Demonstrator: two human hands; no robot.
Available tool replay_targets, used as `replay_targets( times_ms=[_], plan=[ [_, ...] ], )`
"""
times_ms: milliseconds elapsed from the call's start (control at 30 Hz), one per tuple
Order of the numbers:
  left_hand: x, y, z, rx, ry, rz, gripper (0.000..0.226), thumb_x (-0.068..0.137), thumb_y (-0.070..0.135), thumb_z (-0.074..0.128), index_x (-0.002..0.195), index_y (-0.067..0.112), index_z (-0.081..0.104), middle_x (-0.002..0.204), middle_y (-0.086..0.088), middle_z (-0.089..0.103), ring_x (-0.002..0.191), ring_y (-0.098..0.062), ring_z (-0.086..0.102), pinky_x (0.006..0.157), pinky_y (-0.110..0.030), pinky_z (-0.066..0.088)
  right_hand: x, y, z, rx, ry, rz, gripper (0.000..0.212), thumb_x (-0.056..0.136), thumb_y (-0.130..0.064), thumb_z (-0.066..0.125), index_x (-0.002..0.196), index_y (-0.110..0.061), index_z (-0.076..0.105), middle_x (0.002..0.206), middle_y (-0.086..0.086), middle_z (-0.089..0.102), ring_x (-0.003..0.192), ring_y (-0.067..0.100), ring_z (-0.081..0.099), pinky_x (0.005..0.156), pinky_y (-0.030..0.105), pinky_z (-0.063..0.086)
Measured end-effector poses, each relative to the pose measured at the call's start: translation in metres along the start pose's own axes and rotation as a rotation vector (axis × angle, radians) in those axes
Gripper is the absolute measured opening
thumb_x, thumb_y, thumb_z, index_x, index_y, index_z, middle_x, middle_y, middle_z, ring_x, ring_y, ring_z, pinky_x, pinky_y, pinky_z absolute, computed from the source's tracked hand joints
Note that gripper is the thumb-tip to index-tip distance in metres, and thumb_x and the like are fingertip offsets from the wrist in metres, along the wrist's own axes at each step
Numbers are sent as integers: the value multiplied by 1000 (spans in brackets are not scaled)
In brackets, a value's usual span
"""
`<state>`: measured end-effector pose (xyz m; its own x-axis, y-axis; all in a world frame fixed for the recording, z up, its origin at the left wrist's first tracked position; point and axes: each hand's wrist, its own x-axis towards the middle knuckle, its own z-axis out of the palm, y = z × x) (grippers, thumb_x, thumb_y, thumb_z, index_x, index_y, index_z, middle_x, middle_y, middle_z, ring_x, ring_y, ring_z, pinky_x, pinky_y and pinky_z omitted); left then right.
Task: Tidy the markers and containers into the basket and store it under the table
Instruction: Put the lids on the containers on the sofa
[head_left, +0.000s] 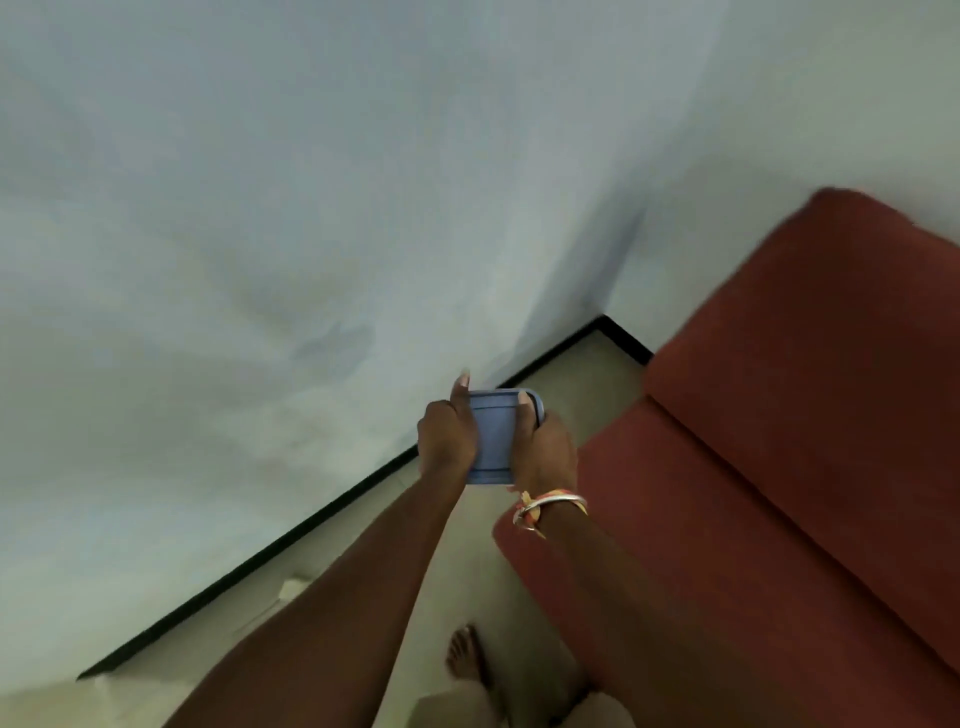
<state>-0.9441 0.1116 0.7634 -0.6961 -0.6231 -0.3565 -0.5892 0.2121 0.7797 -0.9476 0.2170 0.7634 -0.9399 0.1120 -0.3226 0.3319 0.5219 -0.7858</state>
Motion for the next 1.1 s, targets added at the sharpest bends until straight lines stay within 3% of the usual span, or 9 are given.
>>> replay_targets(
  times_ms=[100,233,400,533,667,767,867,967,1100],
  plan=[
    [29,-13,-68,-43,107,-74,85,92,74,24,100,2,68,108,-19,70,99,-34,64,90,-41,52,-13,-50,55,-48,-85,-89,64,97,-62,31,98,-5,59,103,18,65,96,38,61,75,37,47],
    [59,-37,-152,-115,286,-146,78,97,67,25,98,2,68,107,-19,69,100,-34,63,83,-35,45,-36,-106,126,-101,-243,-211,60,98,-62,31,99,-8,58,107,19,64,97,37,59,79,38,47],
    [89,-99,-252,-219,494,-295,81,91,74,21,80,8,67,89,-15,72,83,-30,67,83,-43,55,-79,-155,232,-178,-441,-352,63,94,-69,28,93,-13,57,95,11,65,82,29,60,74,43,55],
    [90,-159,-333,-267,695,-418,77,96,66,22,99,5,69,92,-13,68,86,-27,63,81,-37,51,-135,-180,320,-245,-671,-458,60,91,-73,27,86,-20,54,86,6,63,78,32,63,67,50,59],
    [71,-213,-400,-196,854,-525,69,101,57,20,120,8,65,99,-19,68,93,-34,65,88,-46,53,-194,-199,385,-322,-891,-586,59,98,-60,31,98,-10,61,98,14,68,89,35,63,73,37,50],
    [51,-246,-441,-323,1009,-639,74,96,67,19,101,12,68,96,-17,68,92,-33,65,89,-47,53,-238,-210,427,-362,-1062,-685,57,100,-57,30,100,-9,61,95,12,68,80,29,60,65,30,42],
    [23,-279,-479,-451,1179,-743,69,91,75,18,73,22,57,92,-13,68,85,-30,64,85,-48,55,-297,-214,464,-425,-1200,-789,58,101,-54,27,101,-8,62,85,5,64,68,18,53,54,26,39],
    [-12,-314,-516,-538,1290,-806,69,92,73,21,70,19,57,80,-7,64,76,-26,64,80,-45,57,-360,-211,492,-437,-1310,-855,59,100,-56,24,101,-11,61,84,4,65,69,21,59,65,37,56],
    [-70,-382,-566,-643,1428,-871,77,88,79,21,68,15,58,84,-15,69,80,-31,66,75,-43,54,-460,-196,525,-486,-1438,-952,57,100,-58,24,96,-14,59,83,6,63,72,27,61,67,42,57]
  ],
)
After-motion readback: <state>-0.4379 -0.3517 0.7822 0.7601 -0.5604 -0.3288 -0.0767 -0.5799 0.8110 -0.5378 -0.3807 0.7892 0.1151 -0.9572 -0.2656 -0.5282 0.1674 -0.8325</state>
